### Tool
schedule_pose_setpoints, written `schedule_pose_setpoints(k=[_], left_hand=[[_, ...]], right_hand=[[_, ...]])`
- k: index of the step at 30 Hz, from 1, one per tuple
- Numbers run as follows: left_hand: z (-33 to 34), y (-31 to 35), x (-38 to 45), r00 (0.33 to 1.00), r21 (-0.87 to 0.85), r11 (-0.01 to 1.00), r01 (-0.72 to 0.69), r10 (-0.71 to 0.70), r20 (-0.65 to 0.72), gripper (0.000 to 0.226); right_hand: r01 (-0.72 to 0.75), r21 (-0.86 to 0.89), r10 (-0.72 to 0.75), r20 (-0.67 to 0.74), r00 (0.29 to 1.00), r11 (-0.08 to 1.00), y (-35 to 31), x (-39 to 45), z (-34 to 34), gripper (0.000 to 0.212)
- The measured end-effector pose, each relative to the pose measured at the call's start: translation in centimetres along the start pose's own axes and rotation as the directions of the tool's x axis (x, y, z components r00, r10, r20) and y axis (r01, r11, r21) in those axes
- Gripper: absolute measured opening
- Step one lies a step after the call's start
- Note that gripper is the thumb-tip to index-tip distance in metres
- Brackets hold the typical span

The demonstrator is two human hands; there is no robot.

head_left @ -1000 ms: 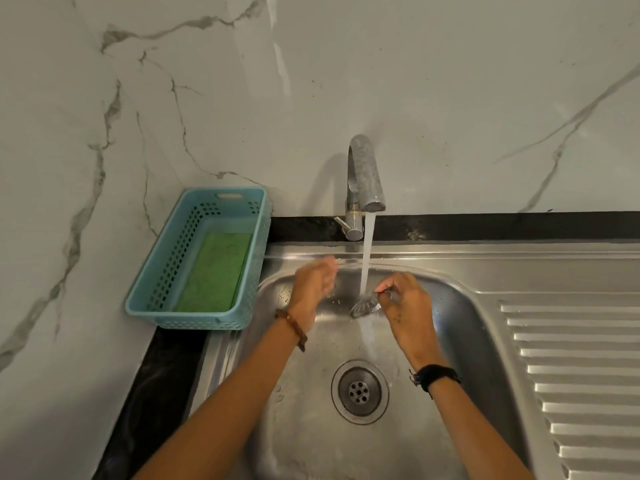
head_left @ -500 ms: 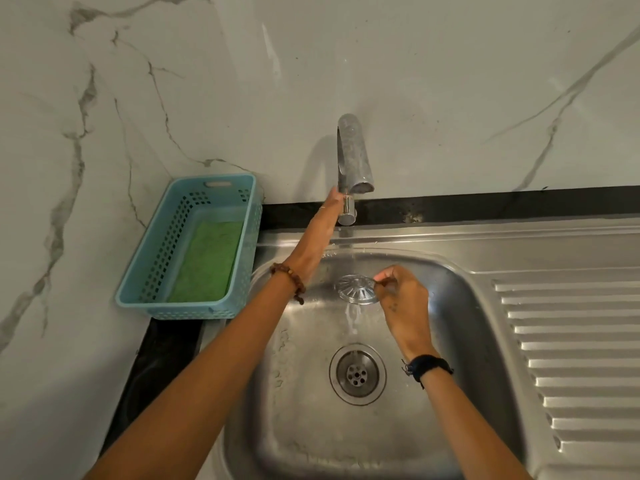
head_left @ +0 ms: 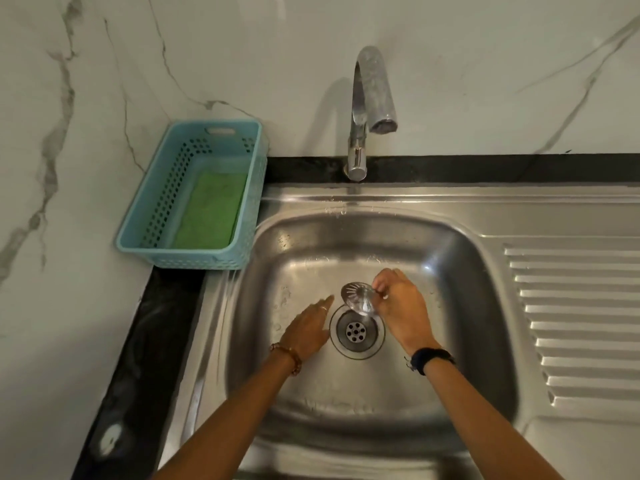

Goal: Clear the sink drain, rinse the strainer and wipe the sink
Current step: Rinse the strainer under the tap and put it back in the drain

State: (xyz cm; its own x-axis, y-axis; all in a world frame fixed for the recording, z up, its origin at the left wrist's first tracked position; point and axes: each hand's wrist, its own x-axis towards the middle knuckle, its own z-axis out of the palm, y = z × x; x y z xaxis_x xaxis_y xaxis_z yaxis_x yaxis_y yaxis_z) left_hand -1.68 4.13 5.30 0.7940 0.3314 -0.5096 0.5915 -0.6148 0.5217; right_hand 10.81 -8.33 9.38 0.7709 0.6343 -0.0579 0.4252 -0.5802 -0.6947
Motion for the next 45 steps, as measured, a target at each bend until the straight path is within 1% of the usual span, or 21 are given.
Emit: schedule_pose_setpoints(k=[1,3,6,8,11,14,17,21,23,25,27,28,30,32,34,36,37,40,41,43,45], left_hand=[[0.9,-0.4,-0.1,0.999,0.068,0.998,0.014,-0.017,0.042,0.071],[2.2,-1.2,0.0,0.992,0.213,0.977,0.032,-0.057,0.112,0.076],[3.7,-1.9,0.1,0.979,0.361,0.932,0.036,-0.106,0.177,0.086],[4.5,-1.9,0.3,0.972,0.436,0.899,0.034,-0.132,0.197,0.09],[5.5,-1.3,0.6,0.966,0.524,0.851,0.032,-0.161,0.203,0.092],[6.1,-0.6,1.0,0.967,0.596,0.802,0.031,-0.175,0.185,0.09],[6.2,-0.3,1.2,0.971,0.639,0.768,0.031,-0.175,0.164,0.087],[5.9,-0.2,1.7,0.974,0.638,0.77,0.021,-0.159,0.159,0.087],[5.7,0.0,2.0,0.974,0.658,0.753,0.011,-0.156,0.162,0.086],[5.5,0.2,2.3,0.974,0.68,0.733,0.013,-0.164,0.158,0.083],[5.4,0.5,2.2,0.974,0.656,0.755,0.024,-0.165,0.154,0.081],[5.2,0.6,2.1,0.977,0.605,0.795,0.045,-0.161,0.139,0.08],[4.7,1.0,1.8,0.99,0.405,0.91,0.091,-0.126,0.061,0.068],[3.8,1.7,1.2,0.996,0.204,0.977,0.054,-0.039,-0.075,0.046],[2.6,2.6,0.4,0.966,0.047,0.999,-0.006,0.018,-0.258,0.016],[1.3,3.4,-0.7,0.928,-0.097,0.993,-0.067,0.026,-0.372,0.004],[0.8,3.6,-1.2,0.923,-0.134,0.986,-0.097,0.039,-0.382,0.005],[-0.9,3.9,-2.5,0.929,-0.132,0.98,-0.149,0.093,-0.358,0.046],[-1.7,4.0,-2.9,0.923,-0.126,0.978,-0.167,0.11,-0.369,0.051],[-3.8,4.3,-4.0,0.897,-0.115,0.973,-0.202,0.137,-0.42,0.048],[-6.4,4.4,-5.4,0.835,-0.107,0.96,-0.259,0.166,-0.525,0.04]], right_hand=[[-0.137,0.077,0.135,0.037,0.99,0.988,0.8,0.2,0.9,0.016],[-0.314,0.115,0.303,0.104,0.947,0.942,2.3,0.3,2.3,0.011],[-0.453,0.12,0.434,0.156,0.887,0.883,3.4,0.1,4.0,0.01],[-0.49,0.137,0.464,0.183,0.867,0.861,3.7,-0.2,4.9,0.01],[-0.449,0.018,0.438,0.185,0.88,0.894,4.4,-0.5,5.9,0.017],[-0.378,-0.127,0.397,0.188,0.899,0.917,5.3,-1.2,6.4,0.013],[-0.263,-0.317,0.351,0.263,0.898,0.911,6.4,-2.2,6.7,0.019],[-0.222,-0.343,0.335,0.318,0.887,0.913,7.3,-2.8,6.9,0.026],[-0.137,-0.406,0.292,0.35,0.89,0.904,7.4,-2.9,6.9,0.029],[-0.119,-0.417,0.278,0.346,0.896,0.901,7.2,-3.0,6.9,0.031],[-0.129,-0.399,0.273,0.329,0.904,0.908,6.7,-2.9,6.9,0.032],[-0.14,-0.38,0.268,0.312,0.911,0.915,6.3,-2.8,6.8,0.031],[-0.151,-0.319,0.243,0.269,0.932,0.936,5.3,-2.6,6.4,0.027],[-0.155,-0.231,0.205,0.21,0.956,0.961,3.9,-2.6,5.8,0.018],[-0.138,-0.149,0.158,0.135,0.978,0.979,2.5,-2.7,5.0,0.007],[-0.083,-0.064,0.086,0.057,0.995,0.995,1.2,-3.0,4.2,0.011],[-0.042,-0.041,0.044,0.055,0.998,0.998,0.5,-3.3,3.8,0.012],[0.02,-0.046,-0.012,0.164,0.986,0.999,-1.3,-3.7,2.8,0.04],[0.032,-0.048,-0.022,0.19,0.981,0.998,-2.1,-3.6,2.4,0.042],[0.078,-0.011,-0.075,0.184,0.98,0.997,-4.3,-2.9,1.3,0.033],[0.169,0.062,-0.176,0.136,0.975,0.984,-7.4,-1.9,0.3,0.024]])
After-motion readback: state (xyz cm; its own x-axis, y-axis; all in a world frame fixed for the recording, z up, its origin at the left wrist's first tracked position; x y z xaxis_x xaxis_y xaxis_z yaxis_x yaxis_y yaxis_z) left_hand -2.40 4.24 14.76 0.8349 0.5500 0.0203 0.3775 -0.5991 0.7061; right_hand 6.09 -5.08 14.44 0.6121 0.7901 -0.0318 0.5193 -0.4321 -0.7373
